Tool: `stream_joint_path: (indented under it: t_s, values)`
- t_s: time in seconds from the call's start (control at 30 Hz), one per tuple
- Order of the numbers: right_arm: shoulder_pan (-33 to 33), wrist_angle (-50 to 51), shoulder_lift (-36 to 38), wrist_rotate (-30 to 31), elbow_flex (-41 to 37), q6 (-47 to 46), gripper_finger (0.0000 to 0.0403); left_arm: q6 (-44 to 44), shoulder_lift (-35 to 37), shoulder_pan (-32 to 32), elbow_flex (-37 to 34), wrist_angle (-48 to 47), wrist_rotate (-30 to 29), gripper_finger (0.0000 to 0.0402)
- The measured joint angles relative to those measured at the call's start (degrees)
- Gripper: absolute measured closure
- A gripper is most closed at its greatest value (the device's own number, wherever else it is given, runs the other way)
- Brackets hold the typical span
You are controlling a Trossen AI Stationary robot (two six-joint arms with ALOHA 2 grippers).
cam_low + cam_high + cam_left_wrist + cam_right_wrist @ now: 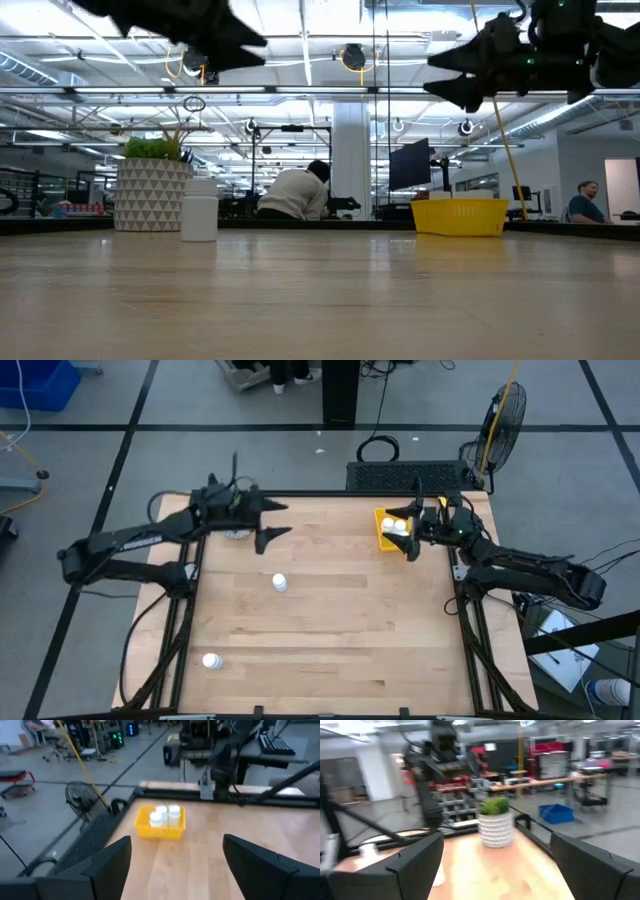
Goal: Pick and place pill bottles into a basket
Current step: Put the top white medicine bottle into the yellow bin
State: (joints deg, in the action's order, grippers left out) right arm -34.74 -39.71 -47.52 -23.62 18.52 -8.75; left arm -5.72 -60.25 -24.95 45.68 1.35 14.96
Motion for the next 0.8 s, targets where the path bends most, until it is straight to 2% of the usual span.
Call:
stream_joint_path:
  t_s: [0.23,0.33,0.47,0.57,0.7,0.8]
  values:
    - [0.74,9.32,6.85,-7.5,-1.69,-2.72,0.0042,4.5,7.84,0.7,-14.24,6.91,-0.08,0.0081]
    - [0.71,11.23,11.56,-7.58,-6.22,-4.57,0.0042,5.62,10.18,0.68,-17.74,9.92,-0.1,0.0086]
    - [0.61,6.14,18.83,-1.09,-13.72,-7.95,0.0042,6.3,12.42,0.68,-19.23,11.45,-0.09,0.0085]
    - [0.57,4.38,24.22,5.21,-16.41,-8.08,0.0042,6.28,12.76,0.68,-19.26,11.66,-0.09,0.0079]
    - [0.59,8.87,28.15,8.96,-16.55,-4.74,0.0042,6.21,12.67,0.66,-19.26,10.86,-1.14,0.0074]
    - [0.59,13.39,29.7,15.59,-16.59,-0.61,0.0042,6.98,12.54,0.64,-19.26,10.32,-3.37,0.0074]
